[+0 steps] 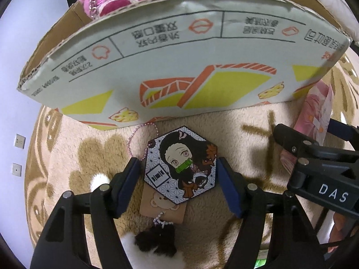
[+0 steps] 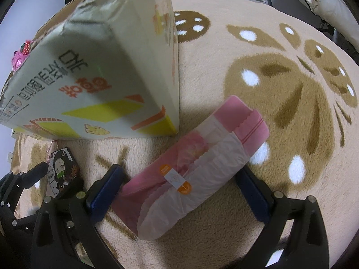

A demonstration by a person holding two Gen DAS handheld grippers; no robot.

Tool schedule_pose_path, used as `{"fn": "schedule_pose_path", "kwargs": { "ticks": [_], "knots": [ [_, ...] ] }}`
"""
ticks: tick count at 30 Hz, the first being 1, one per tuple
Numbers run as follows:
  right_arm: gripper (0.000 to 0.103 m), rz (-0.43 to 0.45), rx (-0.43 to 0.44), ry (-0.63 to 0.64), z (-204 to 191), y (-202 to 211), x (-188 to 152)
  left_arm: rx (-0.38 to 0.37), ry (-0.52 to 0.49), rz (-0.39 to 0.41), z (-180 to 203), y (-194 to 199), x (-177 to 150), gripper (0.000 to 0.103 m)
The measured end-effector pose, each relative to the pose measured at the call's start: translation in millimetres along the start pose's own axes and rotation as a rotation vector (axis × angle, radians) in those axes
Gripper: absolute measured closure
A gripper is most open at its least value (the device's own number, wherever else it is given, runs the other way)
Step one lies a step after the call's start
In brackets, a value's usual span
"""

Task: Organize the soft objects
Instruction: 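Move the left tool to the anime keychain while the right tool approaches the pink-wrapped roll, then close the left tool on the anime keychain while the right tool grips the pink-wrapped roll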

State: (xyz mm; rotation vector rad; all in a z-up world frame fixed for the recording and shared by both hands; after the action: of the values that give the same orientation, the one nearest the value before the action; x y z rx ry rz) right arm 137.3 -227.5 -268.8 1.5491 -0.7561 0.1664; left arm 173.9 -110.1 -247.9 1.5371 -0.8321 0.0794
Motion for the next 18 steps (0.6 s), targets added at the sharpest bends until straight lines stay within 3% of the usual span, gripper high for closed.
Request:
{"fn": "schedule_pose_path", "kwargs": {
  "ticks": [10,18],
  "knots": [
    [0.0,0.0,-0.001,0.004,-5,3,0,-0.017,-0.023,0.001,9,1,2,0.04],
    [0.0,-0.001,-0.002,0.005,-5,2,0,-0.017,-0.029,-0.002,-3,-6,0,0.037]
  ]
}}
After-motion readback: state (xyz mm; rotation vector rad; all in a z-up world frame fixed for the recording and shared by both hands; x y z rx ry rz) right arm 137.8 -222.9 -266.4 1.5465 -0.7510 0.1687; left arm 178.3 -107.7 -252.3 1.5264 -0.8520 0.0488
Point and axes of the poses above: each gripper's, at about its wrist camera, not at the fingertips, and y roughly against the way its jaws point, z to its right, x to its top, the point moved 4 cm from there along -y, roughly the way its jaws point, and after that the axes turned 12 degrees about z, right-handed, at the moved point
